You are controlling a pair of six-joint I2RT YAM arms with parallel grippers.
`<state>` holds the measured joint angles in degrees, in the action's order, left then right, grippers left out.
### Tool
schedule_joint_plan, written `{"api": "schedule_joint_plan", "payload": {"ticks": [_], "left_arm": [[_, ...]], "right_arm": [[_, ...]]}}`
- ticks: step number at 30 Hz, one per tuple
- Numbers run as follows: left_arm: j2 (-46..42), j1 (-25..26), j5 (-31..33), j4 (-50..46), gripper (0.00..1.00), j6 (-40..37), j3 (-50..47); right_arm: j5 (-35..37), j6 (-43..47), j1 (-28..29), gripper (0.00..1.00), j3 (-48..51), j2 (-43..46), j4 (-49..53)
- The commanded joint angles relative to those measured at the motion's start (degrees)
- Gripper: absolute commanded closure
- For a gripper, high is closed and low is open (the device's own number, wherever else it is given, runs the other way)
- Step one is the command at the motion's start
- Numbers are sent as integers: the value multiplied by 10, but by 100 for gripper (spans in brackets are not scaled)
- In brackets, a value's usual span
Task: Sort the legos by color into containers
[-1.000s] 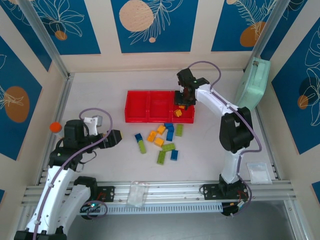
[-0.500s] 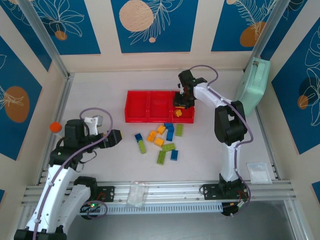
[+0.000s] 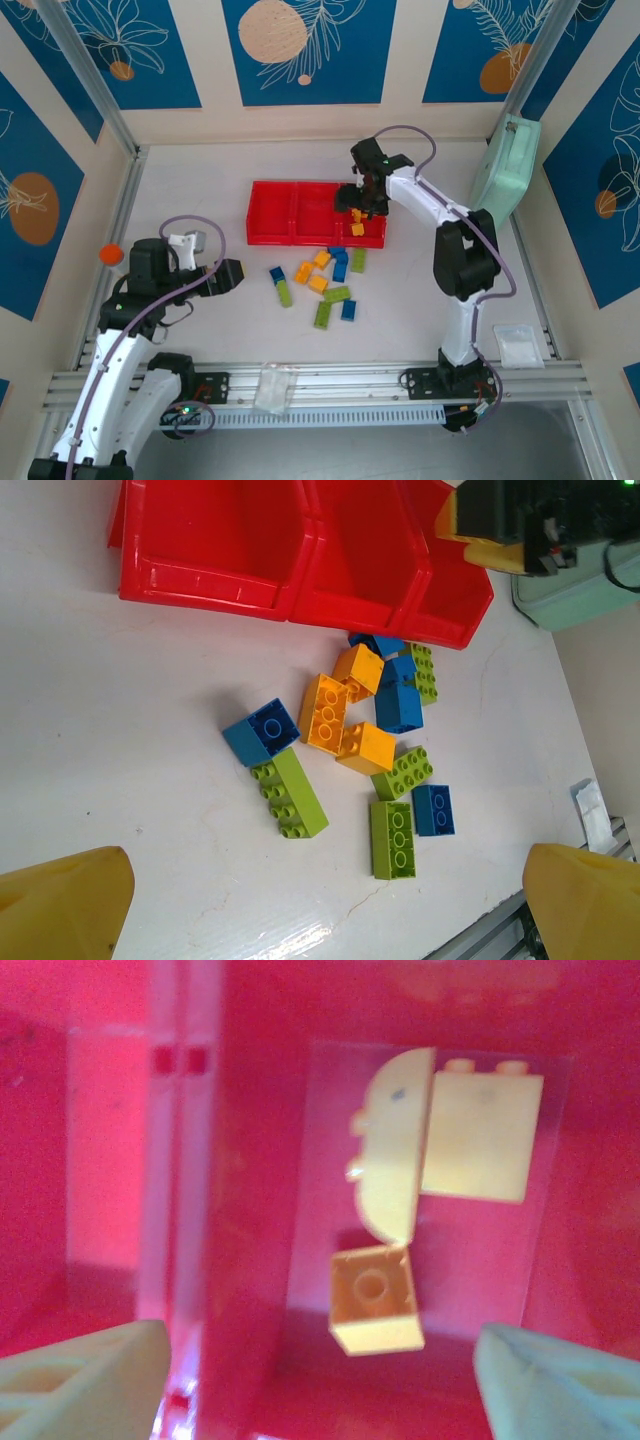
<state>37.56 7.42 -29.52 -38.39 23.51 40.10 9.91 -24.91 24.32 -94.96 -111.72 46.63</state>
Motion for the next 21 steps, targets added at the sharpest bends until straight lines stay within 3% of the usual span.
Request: {"api": "schedule_joint_plan", "payload": {"ticks": [1,11,21], "left_arm": [[-8,4,-4,3,1,-3,-1],[-9,4,-10,7,1,-2,-2],[-7,3,-12,7,1,-2,-2]], "right_arm": [[9,-23,22,14,47,79,24],[22,-136,71,19,209,208,12],[2,-154,74,37,284,177,-56]]}}
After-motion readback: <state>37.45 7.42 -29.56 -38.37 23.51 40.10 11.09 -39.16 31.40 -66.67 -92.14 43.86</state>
